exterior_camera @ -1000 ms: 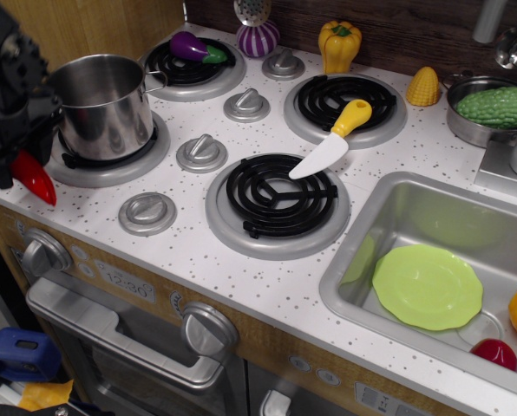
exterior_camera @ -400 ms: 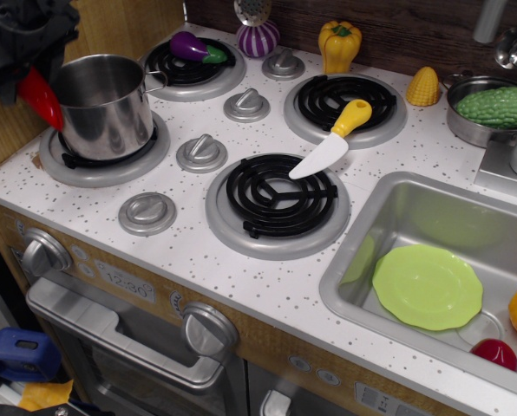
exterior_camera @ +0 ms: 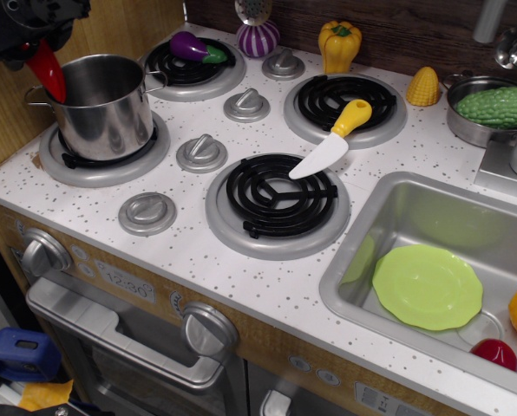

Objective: Put pepper in pot or pan

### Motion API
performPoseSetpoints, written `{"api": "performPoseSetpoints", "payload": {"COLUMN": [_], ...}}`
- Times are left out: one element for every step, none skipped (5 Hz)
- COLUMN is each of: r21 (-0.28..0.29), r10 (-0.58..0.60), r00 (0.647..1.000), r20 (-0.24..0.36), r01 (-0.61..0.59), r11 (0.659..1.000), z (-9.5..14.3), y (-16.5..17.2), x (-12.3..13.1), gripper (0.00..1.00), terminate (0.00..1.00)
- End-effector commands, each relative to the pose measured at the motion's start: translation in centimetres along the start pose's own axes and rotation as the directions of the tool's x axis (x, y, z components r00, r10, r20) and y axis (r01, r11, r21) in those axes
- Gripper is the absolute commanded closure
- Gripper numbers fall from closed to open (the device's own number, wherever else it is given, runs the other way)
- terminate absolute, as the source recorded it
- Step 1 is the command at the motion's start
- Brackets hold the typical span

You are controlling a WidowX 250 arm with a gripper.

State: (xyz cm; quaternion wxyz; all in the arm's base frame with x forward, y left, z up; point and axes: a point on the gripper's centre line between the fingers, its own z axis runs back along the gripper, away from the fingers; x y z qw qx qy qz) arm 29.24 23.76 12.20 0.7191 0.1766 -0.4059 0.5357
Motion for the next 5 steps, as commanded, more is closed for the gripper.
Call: {"api": "performPoseSetpoints", "payload": {"r21": [-0.063,-0.091,-0.091,-0.091,-0.091], "r10": [0.091,0.113,0.113,0.113,0.113], "r00": [0.995,0.993,0.993,0.993,0.993], "r20": [0.037,0.033,0.033,0.033,0.033], "r01": [-0.089,-0.109,-0.109,-0.109,-0.109], "r11": [0.994,0.990,0.990,0.990,0.990], "z": [0.12,0.27,0.27,0.27,0.27], "y": [-1.68,-2.20,-2.20,-2.20,-2.20], "x": [1.61,1.53,1.53,1.53,1.53], "gripper": [0.00,0.00,0.00,0.00,0.00], "terminate": [0.00,0.00,0.00,0.00,1.00]}}
